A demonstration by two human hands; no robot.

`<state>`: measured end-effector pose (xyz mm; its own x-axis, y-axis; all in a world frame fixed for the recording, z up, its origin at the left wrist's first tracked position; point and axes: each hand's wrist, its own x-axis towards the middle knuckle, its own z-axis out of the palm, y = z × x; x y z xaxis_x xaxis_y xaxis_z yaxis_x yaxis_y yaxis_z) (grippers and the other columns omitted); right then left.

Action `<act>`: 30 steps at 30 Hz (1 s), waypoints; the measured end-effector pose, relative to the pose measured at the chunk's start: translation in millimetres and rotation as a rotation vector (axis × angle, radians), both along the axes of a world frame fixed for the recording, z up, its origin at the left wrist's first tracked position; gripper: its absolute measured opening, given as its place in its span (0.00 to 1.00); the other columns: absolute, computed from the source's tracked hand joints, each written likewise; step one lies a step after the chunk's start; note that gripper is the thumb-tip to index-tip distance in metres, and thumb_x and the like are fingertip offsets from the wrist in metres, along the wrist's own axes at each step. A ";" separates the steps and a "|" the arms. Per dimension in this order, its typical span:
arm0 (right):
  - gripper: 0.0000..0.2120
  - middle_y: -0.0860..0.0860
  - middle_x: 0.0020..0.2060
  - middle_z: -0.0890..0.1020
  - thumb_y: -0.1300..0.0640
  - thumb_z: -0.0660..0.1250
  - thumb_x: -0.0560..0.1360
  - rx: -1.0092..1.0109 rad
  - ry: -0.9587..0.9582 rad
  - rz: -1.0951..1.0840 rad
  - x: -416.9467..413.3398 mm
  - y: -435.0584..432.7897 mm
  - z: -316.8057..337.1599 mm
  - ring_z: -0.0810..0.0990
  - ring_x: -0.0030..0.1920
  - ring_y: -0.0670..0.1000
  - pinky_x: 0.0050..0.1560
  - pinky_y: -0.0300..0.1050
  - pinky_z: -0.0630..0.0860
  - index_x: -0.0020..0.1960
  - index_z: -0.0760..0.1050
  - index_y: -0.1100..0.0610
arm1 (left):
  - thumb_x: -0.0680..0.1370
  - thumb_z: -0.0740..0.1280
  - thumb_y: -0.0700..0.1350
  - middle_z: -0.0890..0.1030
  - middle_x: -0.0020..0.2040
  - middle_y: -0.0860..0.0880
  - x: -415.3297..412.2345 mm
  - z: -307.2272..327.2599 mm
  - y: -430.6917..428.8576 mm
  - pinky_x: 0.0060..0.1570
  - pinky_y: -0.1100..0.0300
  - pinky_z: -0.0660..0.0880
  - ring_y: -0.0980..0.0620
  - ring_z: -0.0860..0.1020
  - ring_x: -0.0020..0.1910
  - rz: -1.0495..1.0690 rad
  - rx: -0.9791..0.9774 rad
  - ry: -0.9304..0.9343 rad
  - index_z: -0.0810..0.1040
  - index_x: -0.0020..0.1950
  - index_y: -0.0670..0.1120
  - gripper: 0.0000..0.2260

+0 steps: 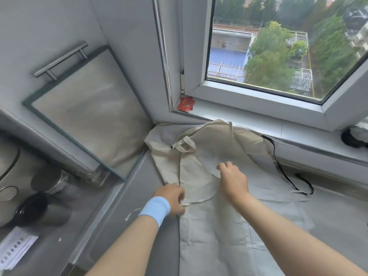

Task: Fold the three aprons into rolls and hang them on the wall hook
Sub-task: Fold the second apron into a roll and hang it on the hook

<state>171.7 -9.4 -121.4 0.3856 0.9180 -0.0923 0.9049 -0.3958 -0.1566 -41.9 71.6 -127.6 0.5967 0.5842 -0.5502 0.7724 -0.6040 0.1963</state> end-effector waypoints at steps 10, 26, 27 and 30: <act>0.12 0.57 0.57 0.78 0.66 0.58 0.77 -0.337 -0.036 0.202 -15.4 -43.2 -7.5 0.79 0.57 0.59 0.50 0.50 0.74 0.57 0.75 0.58 | 0.77 0.63 0.45 0.82 0.39 0.50 1.4 3.9 -21.3 0.45 0.58 0.78 0.48 0.80 0.39 0.325 -0.284 -0.159 0.75 0.42 0.49 0.04; 0.19 0.50 0.56 0.78 0.61 0.59 0.73 -0.018 0.189 0.142 -61.1 -111.0 -1.9 0.78 0.55 0.58 0.49 0.50 0.74 0.62 0.77 0.52 | 0.75 0.64 0.41 0.72 0.66 0.49 8.6 25.1 -69.5 0.63 0.62 0.67 0.50 0.74 0.63 0.244 -0.146 -0.291 0.74 0.65 0.55 0.20; 0.18 0.50 0.55 0.78 0.60 0.58 0.74 -0.088 0.202 0.168 -69.6 -116.3 -5.0 0.78 0.54 0.58 0.48 0.50 0.72 0.60 0.77 0.52 | 0.76 0.64 0.42 0.73 0.66 0.49 4.2 23.7 -72.5 0.65 0.61 0.67 0.50 0.72 0.65 0.150 -0.148 -0.252 0.75 0.65 0.56 0.19; 0.16 0.51 0.65 0.73 0.59 0.57 0.77 -0.298 0.231 0.172 -88.9 -127.2 -9.6 0.76 0.61 0.59 0.52 0.49 0.70 0.62 0.73 0.55 | 0.76 0.65 0.48 0.69 0.70 0.48 -2.2 16.8 -91.3 0.69 0.55 0.65 0.46 0.67 0.70 -0.117 -0.173 0.007 0.73 0.68 0.56 0.19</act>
